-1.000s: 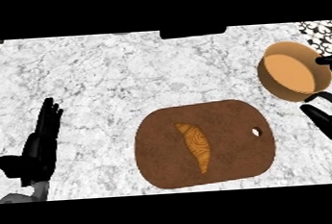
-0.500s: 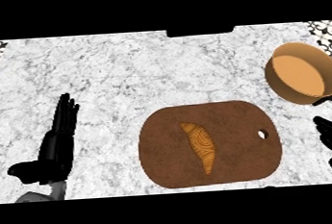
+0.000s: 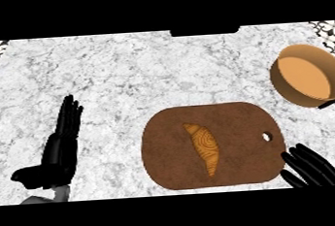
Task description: Pick the croissant from the cutting board and place it in the pot
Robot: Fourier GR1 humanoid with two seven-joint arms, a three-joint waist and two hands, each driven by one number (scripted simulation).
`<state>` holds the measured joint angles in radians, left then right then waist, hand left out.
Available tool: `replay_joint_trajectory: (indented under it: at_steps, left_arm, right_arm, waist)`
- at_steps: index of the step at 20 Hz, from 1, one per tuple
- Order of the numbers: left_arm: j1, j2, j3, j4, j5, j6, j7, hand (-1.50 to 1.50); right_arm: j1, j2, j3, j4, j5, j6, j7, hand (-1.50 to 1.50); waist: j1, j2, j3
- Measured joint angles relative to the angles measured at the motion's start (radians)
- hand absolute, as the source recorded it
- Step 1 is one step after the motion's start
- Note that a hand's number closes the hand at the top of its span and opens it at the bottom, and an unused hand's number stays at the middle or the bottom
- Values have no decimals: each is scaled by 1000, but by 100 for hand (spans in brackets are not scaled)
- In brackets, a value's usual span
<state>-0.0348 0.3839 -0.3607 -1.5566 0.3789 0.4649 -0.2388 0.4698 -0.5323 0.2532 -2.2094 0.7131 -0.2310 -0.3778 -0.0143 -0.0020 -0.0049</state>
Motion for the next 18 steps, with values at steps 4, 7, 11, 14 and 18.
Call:
replay_joint_trajectory:
  at_steps: [4, 7, 11, 14, 18]
  left_arm:
    - [-19, -17, -10, 6, -11, -1, 11, 0]
    - [-32, -24, -9, 4, -19, -2, 26, 0]
    - [-35, -50, 1, 31, -35, -16, 7, 0]
    - [-19, -52, 2, 16, -45, -24, 15, 0]
    - [-21, -62, 24, 16, -58, -36, 30, 0]
  right_arm:
    - [-10, 36, 101, -35, 208, 86, 210, -150]
    - [-59, 102, 195, -24, 338, 159, 341, -150]
    - [-168, 218, 309, 40, 460, 254, 478, -150]
    - [-229, 283, 344, 116, 536, 304, 559, -150]
    - [-301, 341, 330, 197, 568, 364, 620, -150]
  waist:
    - [10, 2, 0]
    - [16, 3, 2]
    - [18, 3, 3]
    - [20, 2, 4]
    - [18, 2, 4]
